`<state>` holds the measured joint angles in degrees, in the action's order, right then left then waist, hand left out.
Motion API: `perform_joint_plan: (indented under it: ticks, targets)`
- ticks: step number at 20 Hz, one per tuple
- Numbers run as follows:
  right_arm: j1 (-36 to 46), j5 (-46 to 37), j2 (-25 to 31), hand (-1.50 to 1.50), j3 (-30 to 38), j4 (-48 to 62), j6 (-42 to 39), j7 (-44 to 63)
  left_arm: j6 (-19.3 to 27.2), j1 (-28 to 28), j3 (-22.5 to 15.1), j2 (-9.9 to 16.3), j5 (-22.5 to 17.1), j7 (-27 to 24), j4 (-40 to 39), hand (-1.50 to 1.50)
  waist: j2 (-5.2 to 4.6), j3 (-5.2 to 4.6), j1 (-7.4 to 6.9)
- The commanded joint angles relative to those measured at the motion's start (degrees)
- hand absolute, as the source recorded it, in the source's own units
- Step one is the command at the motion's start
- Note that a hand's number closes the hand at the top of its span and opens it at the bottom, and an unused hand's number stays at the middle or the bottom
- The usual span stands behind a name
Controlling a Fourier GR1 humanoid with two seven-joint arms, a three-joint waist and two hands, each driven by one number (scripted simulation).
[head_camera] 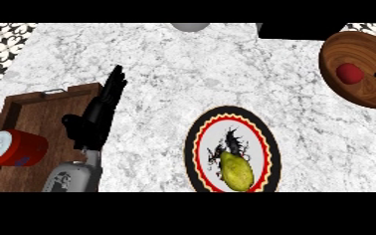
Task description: Pick the tomato from the plate and place it in the bowl
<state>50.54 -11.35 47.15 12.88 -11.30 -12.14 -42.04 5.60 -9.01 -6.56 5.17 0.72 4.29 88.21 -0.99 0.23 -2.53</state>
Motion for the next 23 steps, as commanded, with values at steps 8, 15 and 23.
perform_joint_plan:
  ticks: [8,15,23]
  targets:
    - [-0.23,6.54,7.19,-1.50,6.99,5.88,-16.18,2.81,1.02,1.29,-0.79,-1.20,1.28,-0.25,1.06,0.00,-0.10,0.06,0.09]
    - [-7.01,7.09,10.61,-1.50,7.26,4.40,-26.27,-1.09,-1.09,-1.24,1.67,0.76,-1.00,2.76,1.34,0.00,0.08,0.12,0.72]
    - [-10.62,7.52,9.98,-1.50,7.31,1.29,-27.22,-2.60,-2.52,-1.39,3.63,1.31,-2.36,-0.48,-1.95,0.00,-0.12,0.15,0.53]
